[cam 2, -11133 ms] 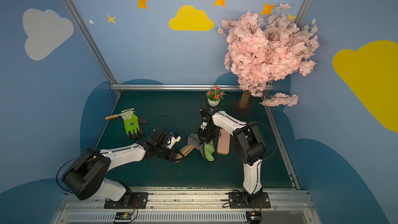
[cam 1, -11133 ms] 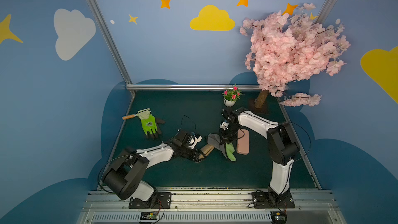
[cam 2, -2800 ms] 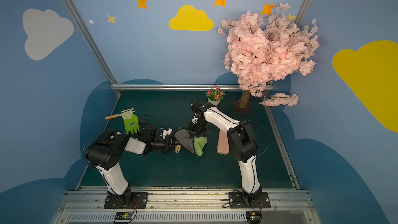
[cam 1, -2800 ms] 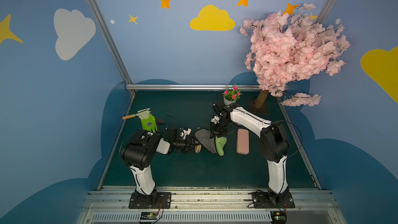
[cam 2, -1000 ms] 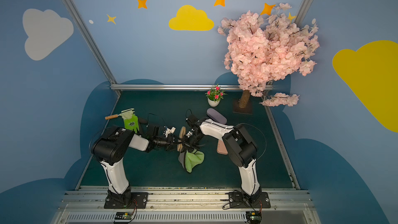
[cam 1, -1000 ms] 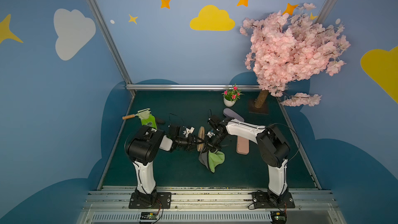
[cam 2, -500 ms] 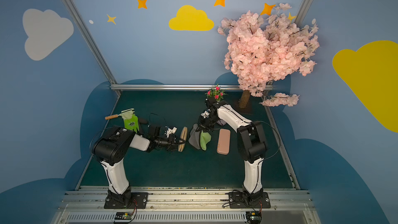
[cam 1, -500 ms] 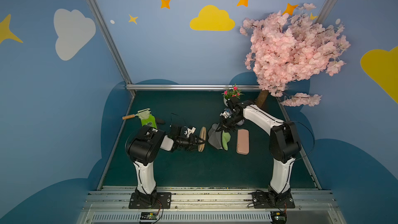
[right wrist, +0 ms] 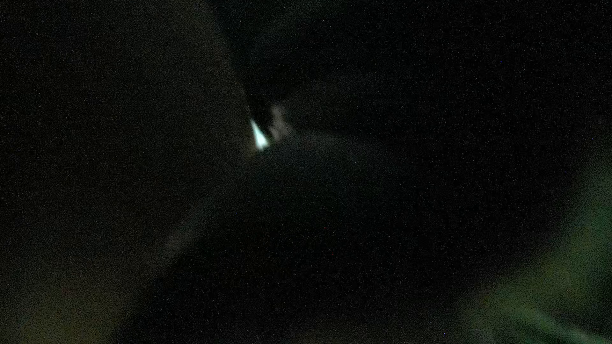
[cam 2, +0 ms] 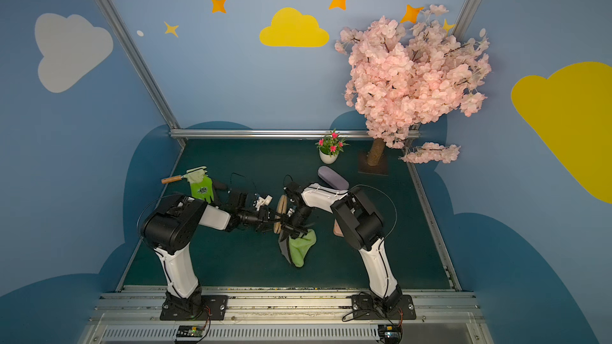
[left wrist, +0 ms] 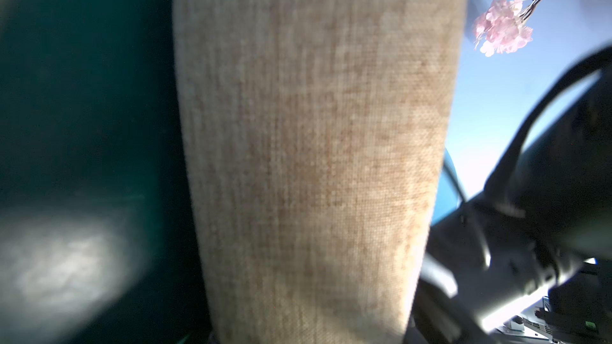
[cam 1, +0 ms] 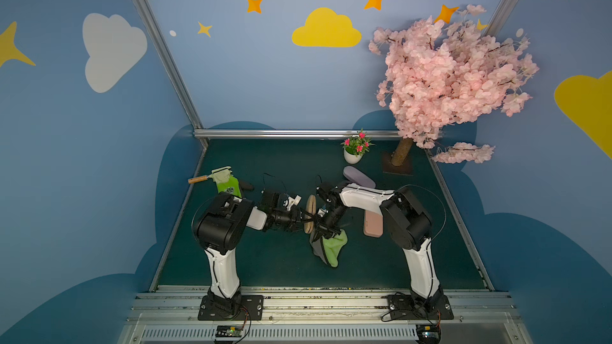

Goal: Wipe the eyeglass case
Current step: Wipe the dirt from the eyeglass case.

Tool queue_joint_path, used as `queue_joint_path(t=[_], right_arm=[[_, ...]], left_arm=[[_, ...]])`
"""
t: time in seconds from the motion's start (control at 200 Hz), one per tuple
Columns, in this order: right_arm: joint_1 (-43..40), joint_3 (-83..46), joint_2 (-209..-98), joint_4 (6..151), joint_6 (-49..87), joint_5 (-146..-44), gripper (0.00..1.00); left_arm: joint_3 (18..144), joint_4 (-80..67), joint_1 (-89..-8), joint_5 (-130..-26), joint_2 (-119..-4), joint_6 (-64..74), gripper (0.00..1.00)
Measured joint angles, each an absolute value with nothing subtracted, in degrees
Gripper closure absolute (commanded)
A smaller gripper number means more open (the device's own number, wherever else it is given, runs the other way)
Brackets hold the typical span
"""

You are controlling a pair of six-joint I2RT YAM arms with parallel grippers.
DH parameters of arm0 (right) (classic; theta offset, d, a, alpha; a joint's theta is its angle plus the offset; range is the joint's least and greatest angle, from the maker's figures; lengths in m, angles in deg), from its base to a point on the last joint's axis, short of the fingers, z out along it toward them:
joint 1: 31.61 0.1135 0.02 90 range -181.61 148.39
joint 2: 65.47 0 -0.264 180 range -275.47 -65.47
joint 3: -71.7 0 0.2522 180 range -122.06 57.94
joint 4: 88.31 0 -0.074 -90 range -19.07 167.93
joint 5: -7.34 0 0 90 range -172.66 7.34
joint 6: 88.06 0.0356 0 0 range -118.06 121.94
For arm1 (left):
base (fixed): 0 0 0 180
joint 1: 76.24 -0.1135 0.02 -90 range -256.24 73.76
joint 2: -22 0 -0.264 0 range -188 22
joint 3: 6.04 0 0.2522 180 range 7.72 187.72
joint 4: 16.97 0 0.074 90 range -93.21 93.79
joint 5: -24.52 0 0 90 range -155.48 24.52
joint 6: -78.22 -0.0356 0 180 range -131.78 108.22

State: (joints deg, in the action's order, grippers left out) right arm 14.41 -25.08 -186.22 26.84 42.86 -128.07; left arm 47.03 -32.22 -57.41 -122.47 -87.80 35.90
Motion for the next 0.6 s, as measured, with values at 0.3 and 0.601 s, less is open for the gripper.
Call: queue_joint_path(t=[0.3,0.601], right_arm=[[4.35,-18.15,-167.07,24.48,34.41,-132.71,1.0],[-2.44,-14.63,-156.67,32.02,37.31,-129.93,1.0]], left_arm=[[55.18,-6.89,-50.43,-109.36,-82.2,20.32,0.97],[58.57,3.27,-43.48,-97.56,-79.36,8.67,0.97]])
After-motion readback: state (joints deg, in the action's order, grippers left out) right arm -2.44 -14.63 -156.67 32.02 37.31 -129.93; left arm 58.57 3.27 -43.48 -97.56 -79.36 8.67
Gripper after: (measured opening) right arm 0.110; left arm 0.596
